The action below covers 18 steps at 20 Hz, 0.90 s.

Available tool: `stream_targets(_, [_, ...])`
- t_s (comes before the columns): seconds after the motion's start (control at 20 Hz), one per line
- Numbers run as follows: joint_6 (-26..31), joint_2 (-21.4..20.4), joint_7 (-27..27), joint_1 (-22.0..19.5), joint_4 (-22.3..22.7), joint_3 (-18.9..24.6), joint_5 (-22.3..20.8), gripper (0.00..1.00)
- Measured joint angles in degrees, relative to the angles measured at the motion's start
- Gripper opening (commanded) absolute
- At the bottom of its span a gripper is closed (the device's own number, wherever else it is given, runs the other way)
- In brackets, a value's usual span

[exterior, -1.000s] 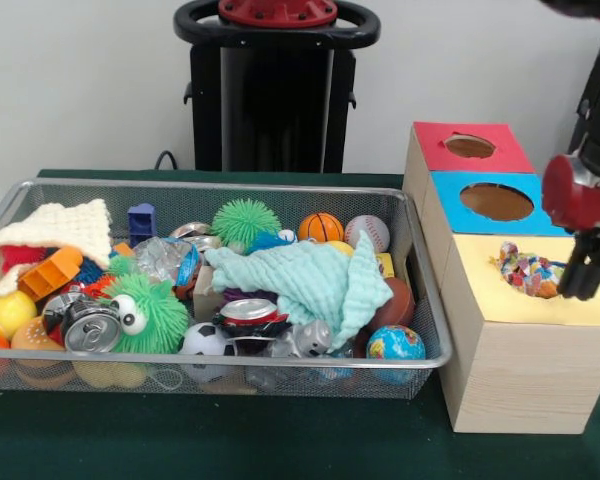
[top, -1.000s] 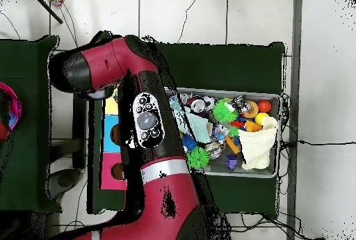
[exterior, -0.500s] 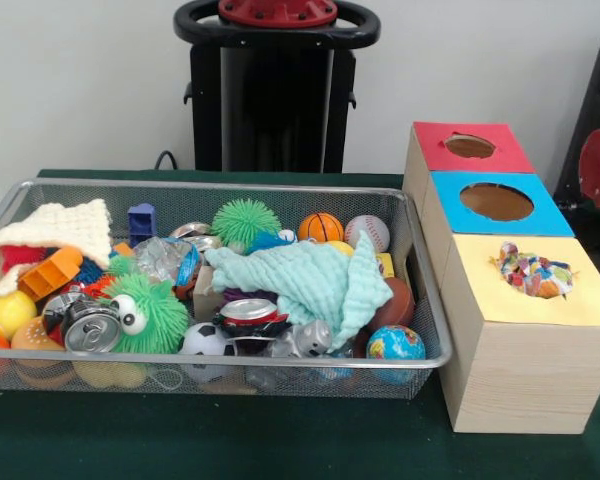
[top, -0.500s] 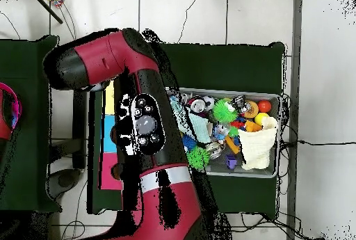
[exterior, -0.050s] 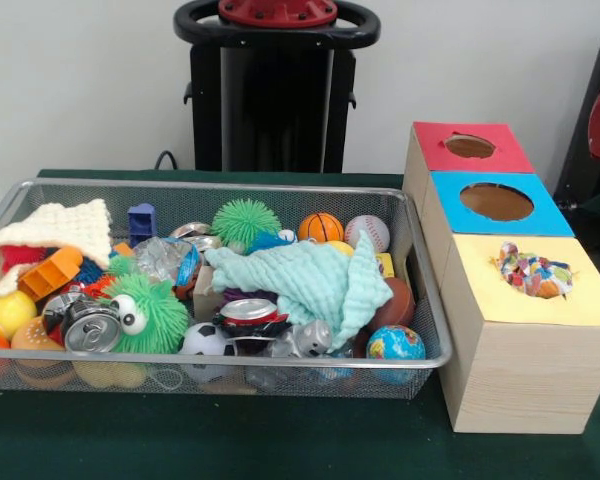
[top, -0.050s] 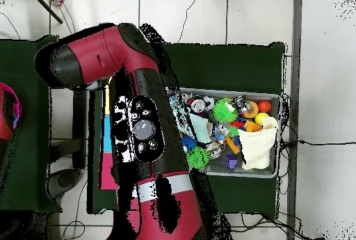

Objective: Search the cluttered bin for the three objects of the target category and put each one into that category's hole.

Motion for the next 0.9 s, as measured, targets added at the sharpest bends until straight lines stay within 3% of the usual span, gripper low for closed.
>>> stream_targets(0.9, [0.0,0.6,0.0,1.2,1.5,-0.2,-2.1,0.00])
